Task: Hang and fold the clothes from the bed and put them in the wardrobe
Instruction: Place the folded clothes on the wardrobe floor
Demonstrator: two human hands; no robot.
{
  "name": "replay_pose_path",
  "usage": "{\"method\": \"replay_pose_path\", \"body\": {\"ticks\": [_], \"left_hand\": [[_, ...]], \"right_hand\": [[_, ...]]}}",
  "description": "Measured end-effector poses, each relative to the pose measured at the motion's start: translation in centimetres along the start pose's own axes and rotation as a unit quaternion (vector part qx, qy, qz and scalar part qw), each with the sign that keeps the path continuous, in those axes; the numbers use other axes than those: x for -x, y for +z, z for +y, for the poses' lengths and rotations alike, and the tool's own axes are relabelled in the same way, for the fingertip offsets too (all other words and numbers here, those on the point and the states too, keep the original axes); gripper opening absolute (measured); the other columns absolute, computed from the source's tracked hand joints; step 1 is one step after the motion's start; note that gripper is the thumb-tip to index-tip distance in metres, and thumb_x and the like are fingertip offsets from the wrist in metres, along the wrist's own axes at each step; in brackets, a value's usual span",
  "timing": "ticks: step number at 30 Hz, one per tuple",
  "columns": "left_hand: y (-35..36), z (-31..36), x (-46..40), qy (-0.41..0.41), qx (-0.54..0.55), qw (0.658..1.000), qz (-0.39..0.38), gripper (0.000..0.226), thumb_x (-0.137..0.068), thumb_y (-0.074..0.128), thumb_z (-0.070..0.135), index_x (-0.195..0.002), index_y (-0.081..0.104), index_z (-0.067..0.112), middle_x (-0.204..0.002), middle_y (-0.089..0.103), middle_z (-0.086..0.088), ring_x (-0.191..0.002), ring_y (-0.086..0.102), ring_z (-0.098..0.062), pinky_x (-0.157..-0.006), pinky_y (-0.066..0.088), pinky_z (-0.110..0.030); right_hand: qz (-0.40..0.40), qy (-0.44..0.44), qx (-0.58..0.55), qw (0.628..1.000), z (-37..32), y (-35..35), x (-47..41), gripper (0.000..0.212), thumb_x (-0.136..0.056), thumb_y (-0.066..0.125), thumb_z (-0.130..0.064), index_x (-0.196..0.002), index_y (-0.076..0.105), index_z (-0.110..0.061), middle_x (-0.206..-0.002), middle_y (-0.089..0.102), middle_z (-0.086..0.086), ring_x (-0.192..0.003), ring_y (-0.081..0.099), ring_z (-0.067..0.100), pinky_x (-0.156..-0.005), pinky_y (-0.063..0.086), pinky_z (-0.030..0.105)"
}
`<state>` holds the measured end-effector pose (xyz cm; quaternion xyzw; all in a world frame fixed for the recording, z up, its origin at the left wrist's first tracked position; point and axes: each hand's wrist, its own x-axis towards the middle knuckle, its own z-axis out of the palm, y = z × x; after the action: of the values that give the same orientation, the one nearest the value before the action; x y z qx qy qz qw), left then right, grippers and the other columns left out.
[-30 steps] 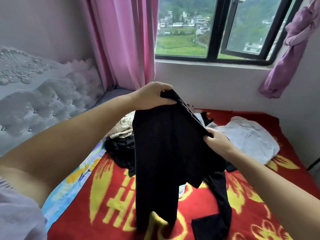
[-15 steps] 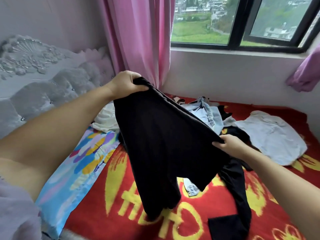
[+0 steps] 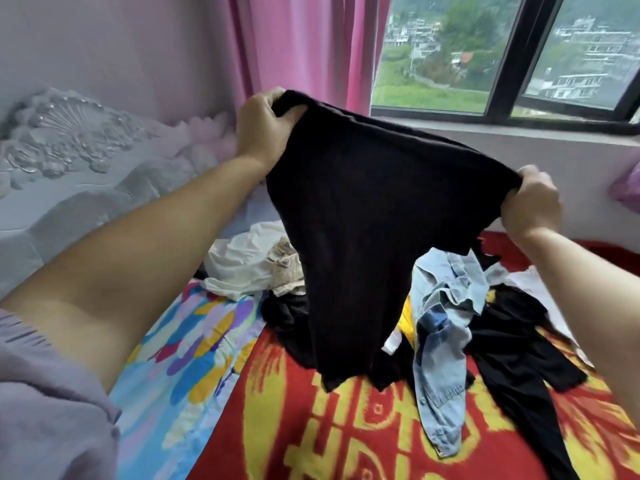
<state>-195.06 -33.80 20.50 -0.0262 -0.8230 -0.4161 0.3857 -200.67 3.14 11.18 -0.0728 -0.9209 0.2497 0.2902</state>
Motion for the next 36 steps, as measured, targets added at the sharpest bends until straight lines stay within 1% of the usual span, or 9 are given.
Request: {"method": "replay_pose_path", "body": {"ticks": [4, 8, 11, 14, 20, 25, 32, 34, 36], "left_hand": [[-3.3, -0.4, 1.7, 0.012, 0.063, 0.995, -0.076, 0.006, -0.086, 0.068, 0.023, -0.088, 0.068, 0.017, -0.076, 0.065, 0.011, -0.069, 0.060, 0.002, -0.068, 0.049, -0.015], [-4.4, -4.5, 7.1, -0.110, 0.069, 0.959, -0.253, 0.005, -0.090, 0.066, 0.015, -0.095, 0.067, 0.013, -0.083, 0.066, 0.002, -0.068, 0.060, 0.001, -0.068, 0.049, -0.014], [-3.6, -8.2, 13.4, -0.147, -0.006, 0.915, -0.375, 0.011, -0.088, 0.068, 0.016, -0.090, 0.066, 0.027, -0.084, 0.068, 0.010, -0.068, 0.059, 0.012, -0.066, 0.043, -0.004], [-1.4, -12.7, 22.3, -0.176, -0.075, 0.849, -0.492, 0.006, -0.088, 0.068, 0.015, -0.088, 0.067, 0.021, -0.079, 0.066, 0.009, -0.074, 0.062, -0.001, -0.067, 0.043, -0.016], [2.6, -19.3, 44.2, -0.062, -0.270, 0.660, -0.699, 0.052, -0.090, 0.048, 0.021, -0.139, 0.045, 0.038, -0.123, 0.064, -0.004, -0.110, 0.059, -0.027, -0.077, 0.044, -0.032], [4.4, -20.1, 57.8, 0.062, -0.273, 0.524, -0.804, 0.074, -0.091, 0.033, 0.002, -0.152, 0.010, 0.036, -0.104, 0.066, -0.009, -0.092, 0.061, -0.033, -0.073, 0.038, -0.035], [7.2, -19.6, 67.7, -0.011, -0.303, 0.379, -0.874, 0.067, -0.099, 0.032, 0.011, -0.153, -0.002, 0.033, -0.135, 0.053, -0.010, -0.120, 0.053, -0.027, -0.098, 0.033, -0.037], [9.0, -19.2, 67.6, -0.047, -0.300, 0.366, -0.880, 0.060, -0.098, 0.036, 0.014, -0.152, 0.016, 0.030, -0.135, 0.054, -0.009, -0.120, 0.054, -0.028, -0.095, 0.040, -0.037], [11.1, -18.7, 66.6, -0.046, -0.281, 0.425, -0.860, 0.037, -0.097, 0.038, 0.020, -0.133, 0.047, 0.018, -0.126, 0.058, -0.009, -0.113, 0.058, -0.031, -0.086, 0.045, -0.038]], "right_hand": [[-0.014, -0.027, -0.004, 1.000, -0.7, -0.3, -0.1, 0.023, -0.088, 0.041, -0.002, -0.106, 0.056, -0.001, -0.109, 0.055, 0.030, -0.100, 0.053, 0.046, -0.084, 0.043, 0.046], [-0.084, -0.054, 0.016, 0.995, 1.2, 1.9, 3.3, 0.025, -0.082, 0.047, 0.002, -0.100, 0.062, -0.008, -0.105, 0.060, 0.023, -0.098, 0.056, 0.041, -0.079, 0.044, 0.041], [-0.149, -0.082, 0.035, 0.985, 3.7, 5.2, 7.4, 0.033, -0.077, 0.051, 0.008, -0.103, 0.066, -0.005, -0.105, 0.063, 0.022, -0.099, 0.058, 0.040, -0.076, 0.043, 0.038], [-0.253, -0.138, 0.077, 0.955, 7.8, 9.4, 13.5, 0.028, -0.074, 0.055, 0.010, -0.095, 0.068, -0.003, -0.095, 0.064, 0.021, -0.092, 0.059, 0.040, -0.067, 0.038, 0.035], [-0.452, -0.240, 0.185, 0.839, 18.6, 16.6, 27.3, 0.020, -0.074, 0.061, 0.004, -0.088, 0.072, -0.006, -0.087, 0.062, 0.017, -0.088, 0.059, 0.039, -0.069, 0.047, 0.042], [-0.550, -0.319, 0.260, 0.727, 27.0, 18.7, 35.0, 0.046, -0.086, 0.052, -0.008, -0.121, 0.064, -0.035, -0.114, 0.058, -0.005, -0.114, 0.049, 0.022, -0.084, 0.037, 0.033], [-0.697, -0.359, 0.315, 0.534, 35.1, 18.2, 43.1, 0.052, -0.094, 0.041, -0.013, -0.133, 0.048, -0.046, -0.128, 0.046, -0.008, -0.128, 0.037, 0.017, -0.105, 0.027, 0.032], [-0.729, -0.267, 0.293, 0.558, 35.8, 18.6, 43.3, 0.051, -0.089, 0.044, -0.008, -0.125, 0.058, -0.042, -0.129, 0.051, -0.008, -0.127, 0.044, 0.017, -0.104, 0.032, 0.031], [-0.697, -0.168, 0.237, 0.656, 35.8, 19.6, 42.6, 0.045, -0.086, 0.045, -0.005, -0.116, 0.065, -0.032, -0.122, 0.060, 0.000, -0.118, 0.053, 0.025, -0.097, 0.042, 0.034]]}}
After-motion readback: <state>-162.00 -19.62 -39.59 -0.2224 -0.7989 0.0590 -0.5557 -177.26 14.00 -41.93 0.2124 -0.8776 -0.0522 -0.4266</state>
